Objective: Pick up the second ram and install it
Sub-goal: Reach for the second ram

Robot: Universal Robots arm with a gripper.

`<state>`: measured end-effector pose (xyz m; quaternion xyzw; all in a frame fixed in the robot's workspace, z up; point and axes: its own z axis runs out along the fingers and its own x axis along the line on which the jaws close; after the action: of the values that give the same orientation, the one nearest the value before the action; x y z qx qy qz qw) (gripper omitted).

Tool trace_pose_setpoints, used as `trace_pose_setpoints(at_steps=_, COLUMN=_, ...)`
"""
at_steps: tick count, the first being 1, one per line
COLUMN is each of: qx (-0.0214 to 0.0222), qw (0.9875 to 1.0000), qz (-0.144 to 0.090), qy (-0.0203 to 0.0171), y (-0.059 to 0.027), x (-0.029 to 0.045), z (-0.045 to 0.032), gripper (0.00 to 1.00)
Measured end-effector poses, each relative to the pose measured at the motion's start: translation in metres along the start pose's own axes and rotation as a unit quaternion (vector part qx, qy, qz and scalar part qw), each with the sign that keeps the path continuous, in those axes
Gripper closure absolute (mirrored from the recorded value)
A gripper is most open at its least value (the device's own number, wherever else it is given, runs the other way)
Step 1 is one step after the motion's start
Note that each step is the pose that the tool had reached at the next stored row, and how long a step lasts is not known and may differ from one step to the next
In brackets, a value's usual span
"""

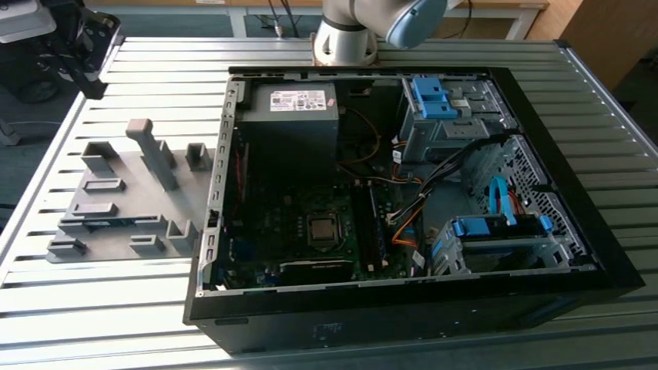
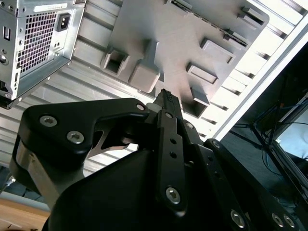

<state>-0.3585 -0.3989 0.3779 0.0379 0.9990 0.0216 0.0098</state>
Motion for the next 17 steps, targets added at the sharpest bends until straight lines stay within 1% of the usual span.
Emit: trace_pose_setpoints(at_steps=17, qx=0.0000, qw=1.0000, qz=0.000, qy=0.0004, y=-0.0009, x=0.0108, z=0.0008, gripper=0.89)
